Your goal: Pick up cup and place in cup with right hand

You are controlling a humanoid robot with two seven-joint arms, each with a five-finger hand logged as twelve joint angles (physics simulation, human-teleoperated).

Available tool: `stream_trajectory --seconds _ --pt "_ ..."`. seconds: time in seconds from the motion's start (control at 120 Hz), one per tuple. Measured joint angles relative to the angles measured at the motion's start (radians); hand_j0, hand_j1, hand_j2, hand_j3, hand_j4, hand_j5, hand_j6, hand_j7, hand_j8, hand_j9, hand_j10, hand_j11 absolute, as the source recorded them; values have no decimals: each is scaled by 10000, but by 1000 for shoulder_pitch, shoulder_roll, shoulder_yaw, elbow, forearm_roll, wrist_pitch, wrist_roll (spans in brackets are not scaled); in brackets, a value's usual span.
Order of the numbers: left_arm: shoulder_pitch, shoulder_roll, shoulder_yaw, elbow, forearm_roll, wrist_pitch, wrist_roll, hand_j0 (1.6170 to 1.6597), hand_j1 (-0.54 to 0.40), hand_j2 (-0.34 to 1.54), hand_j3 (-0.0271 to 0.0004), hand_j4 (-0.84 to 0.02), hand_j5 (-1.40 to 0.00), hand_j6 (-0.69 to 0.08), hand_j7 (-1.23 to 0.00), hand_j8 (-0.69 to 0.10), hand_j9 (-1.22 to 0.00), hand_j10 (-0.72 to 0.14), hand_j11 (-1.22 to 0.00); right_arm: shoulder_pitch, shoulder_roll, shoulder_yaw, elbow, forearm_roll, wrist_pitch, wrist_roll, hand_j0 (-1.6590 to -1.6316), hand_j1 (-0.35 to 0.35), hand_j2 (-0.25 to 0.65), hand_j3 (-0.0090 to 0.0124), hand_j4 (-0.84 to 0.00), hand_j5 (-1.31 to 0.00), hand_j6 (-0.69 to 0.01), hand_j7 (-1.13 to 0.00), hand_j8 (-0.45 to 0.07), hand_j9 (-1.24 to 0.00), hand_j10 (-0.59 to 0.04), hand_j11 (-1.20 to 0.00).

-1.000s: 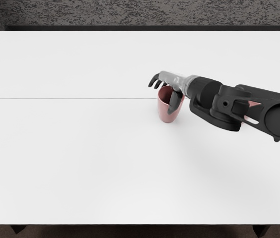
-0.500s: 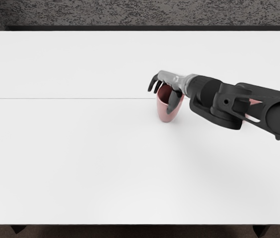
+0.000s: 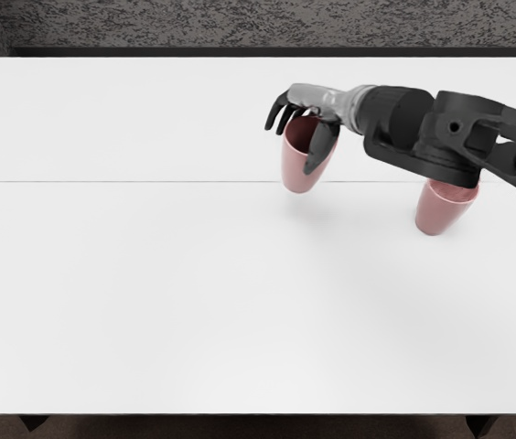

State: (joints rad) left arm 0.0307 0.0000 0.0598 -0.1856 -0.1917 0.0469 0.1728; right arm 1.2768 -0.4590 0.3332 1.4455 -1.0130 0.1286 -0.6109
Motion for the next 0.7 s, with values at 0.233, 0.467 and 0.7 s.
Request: stream_trajectory --seconds 0.233,0.467,0.7 --pt "0 0 0 0 0 0 0 16581 3491 -1 1 -3 1 -4 1 -3 1 -2 1 75 -94 20 27 79 61 0 -16562 821 260 0 -4375 -6165 -4511 -5954 -3022 -6175 -2858 -6003" --pt "0 0 0 0 0 0 0 16581 3491 -1 1 -3 1 -4 1 -3 1 -2 1 92 -267 21 105 113 96 0 -16565 829 769 0 -4303 -6228 -4479 -5948 -3228 -6162 -3118 -5981" --pt "0 0 0 0 0 0 0 16581 3491 -2 1 -3 1 -4 1 -3 2 -2 2 92 -390 20 168 132 109 0 -16578 1049 1481 0 -4324 -6195 -4483 -5949 -3323 -6076 -3162 -5908"
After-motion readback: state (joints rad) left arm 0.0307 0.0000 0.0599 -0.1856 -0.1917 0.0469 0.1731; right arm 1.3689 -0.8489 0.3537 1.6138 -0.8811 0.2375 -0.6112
